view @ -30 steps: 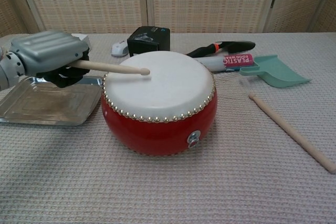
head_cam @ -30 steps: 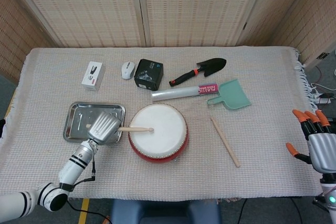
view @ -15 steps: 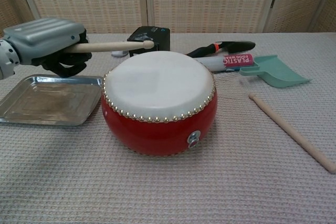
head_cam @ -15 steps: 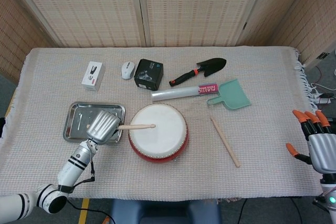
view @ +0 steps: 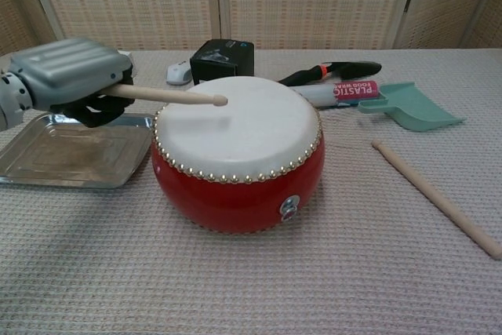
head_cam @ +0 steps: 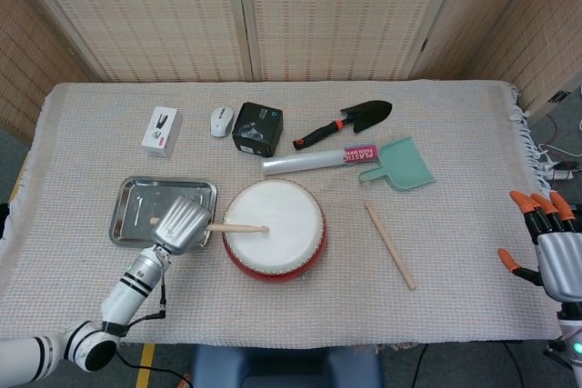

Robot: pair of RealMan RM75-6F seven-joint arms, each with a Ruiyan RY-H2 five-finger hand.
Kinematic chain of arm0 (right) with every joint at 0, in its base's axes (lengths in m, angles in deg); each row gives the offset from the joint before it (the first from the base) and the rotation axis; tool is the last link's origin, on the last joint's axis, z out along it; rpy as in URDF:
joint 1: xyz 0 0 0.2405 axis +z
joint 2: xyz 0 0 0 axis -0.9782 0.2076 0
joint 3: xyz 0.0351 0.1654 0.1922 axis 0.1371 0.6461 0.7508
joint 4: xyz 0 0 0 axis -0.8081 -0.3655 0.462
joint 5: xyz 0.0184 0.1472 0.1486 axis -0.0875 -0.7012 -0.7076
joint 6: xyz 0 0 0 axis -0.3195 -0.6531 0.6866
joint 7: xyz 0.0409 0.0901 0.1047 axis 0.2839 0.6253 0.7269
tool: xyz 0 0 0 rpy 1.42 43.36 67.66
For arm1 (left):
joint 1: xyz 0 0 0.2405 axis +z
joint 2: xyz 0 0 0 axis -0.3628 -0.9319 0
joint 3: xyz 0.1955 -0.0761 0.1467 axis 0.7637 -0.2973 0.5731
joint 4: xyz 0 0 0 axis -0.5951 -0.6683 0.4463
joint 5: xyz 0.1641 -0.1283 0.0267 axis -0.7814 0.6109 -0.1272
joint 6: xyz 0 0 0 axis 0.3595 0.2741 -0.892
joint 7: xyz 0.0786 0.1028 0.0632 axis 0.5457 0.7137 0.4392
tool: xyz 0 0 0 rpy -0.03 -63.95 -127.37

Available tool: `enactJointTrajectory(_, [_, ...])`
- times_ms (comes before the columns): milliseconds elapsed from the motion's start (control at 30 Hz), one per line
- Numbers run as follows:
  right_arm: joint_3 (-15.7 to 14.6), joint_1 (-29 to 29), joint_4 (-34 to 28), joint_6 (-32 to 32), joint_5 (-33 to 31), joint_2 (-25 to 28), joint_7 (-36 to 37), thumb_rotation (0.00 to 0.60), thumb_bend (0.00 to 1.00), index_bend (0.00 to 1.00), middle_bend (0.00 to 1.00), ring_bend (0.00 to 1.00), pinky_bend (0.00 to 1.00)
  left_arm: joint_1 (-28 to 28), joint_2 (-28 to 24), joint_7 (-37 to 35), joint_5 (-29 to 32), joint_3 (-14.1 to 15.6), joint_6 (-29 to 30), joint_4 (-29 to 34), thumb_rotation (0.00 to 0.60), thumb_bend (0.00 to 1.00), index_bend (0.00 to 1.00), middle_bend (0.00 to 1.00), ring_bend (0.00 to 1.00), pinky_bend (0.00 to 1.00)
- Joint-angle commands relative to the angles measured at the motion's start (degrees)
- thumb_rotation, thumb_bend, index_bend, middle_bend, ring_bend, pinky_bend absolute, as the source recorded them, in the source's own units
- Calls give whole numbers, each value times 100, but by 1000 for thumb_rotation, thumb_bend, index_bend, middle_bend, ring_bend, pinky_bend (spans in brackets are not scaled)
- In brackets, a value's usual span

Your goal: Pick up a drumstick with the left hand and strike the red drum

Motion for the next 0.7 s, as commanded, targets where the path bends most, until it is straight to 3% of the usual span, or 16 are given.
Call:
enactJointTrajectory(33, [1, 13, 7, -20, -3, -6, 7, 600, 247, 91, 132, 0, 33, 88, -238, -664, 2, -191, 116, 239, 600, 595, 1000, 1000, 1000, 1000])
enactJointTrajectory(267, [7, 29, 26, -60, -31, -20, 12, 600, 246, 91, 132, 0, 33, -69, 23, 289, -66, 197, -237, -306, 600, 595, 1000, 1000, 1000, 1000])
enactJointTrajectory(400, [10, 29, 22, -63, -41, -16, 5, 600, 247, 91, 132, 0, 34, -94, 134, 540, 41, 260, -337, -352, 600, 594, 1000, 1000, 1000, 1000])
enactJointTrajectory(700, [12, 28, -6, -48, -31, -13, -32, 600, 247, 91, 132, 0, 33, 37, -257, -720, 82, -180, -79, 148, 600, 594, 1000, 1000, 1000, 1000])
